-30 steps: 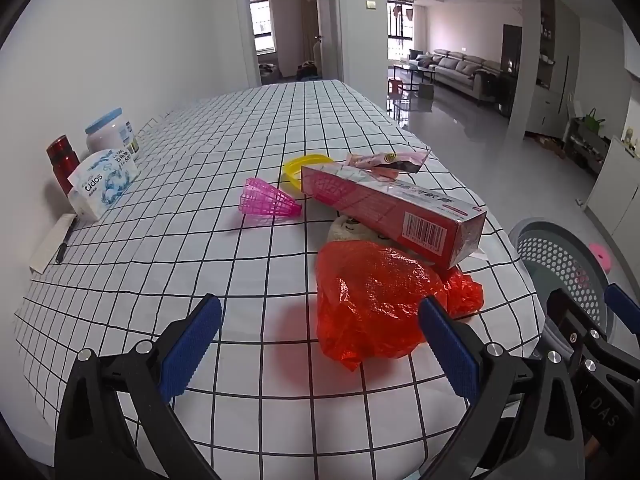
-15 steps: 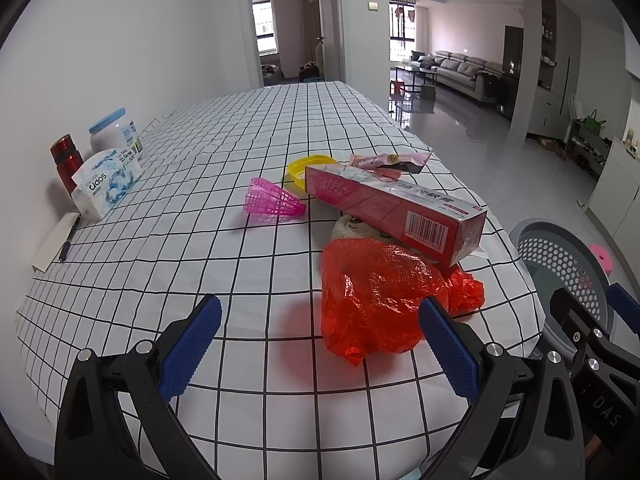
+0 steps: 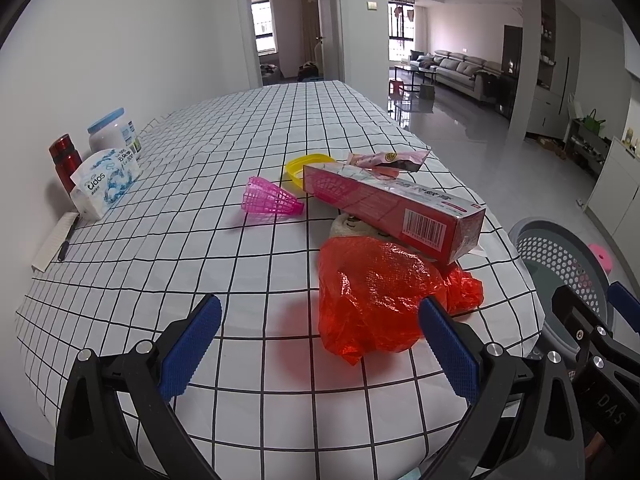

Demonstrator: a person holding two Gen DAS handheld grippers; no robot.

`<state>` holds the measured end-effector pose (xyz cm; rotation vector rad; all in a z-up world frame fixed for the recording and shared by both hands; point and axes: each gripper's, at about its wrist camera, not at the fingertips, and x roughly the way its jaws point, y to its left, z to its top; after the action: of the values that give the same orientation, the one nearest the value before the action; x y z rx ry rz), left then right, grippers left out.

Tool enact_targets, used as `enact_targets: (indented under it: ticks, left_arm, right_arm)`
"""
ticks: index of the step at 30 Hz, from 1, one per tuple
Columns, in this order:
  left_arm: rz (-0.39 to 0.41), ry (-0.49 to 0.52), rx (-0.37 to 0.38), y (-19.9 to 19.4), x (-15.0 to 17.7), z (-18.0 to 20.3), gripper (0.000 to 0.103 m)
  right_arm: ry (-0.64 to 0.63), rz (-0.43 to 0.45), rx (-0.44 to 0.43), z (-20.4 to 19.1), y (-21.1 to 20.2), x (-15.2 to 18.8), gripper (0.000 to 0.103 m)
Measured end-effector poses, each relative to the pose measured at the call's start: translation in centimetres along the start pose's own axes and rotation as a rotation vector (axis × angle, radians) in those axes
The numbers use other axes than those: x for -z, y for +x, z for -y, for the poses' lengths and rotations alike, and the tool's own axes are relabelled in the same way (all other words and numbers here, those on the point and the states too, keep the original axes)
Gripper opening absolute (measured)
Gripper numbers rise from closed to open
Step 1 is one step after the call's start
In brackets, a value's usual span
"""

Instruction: Collect trash

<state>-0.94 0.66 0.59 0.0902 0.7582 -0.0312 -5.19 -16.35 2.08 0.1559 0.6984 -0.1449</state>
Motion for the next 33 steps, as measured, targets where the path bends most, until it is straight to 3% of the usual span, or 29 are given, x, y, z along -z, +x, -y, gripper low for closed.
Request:
enact_targets:
  ticks: [33]
  left_arm:
    - [0.006,0.011,0.002,0.19,0.08,0.36,0.097]
  right_arm:
    - [0.003,0.000,-0.004,0.02,-0.13,-0.02,0.090]
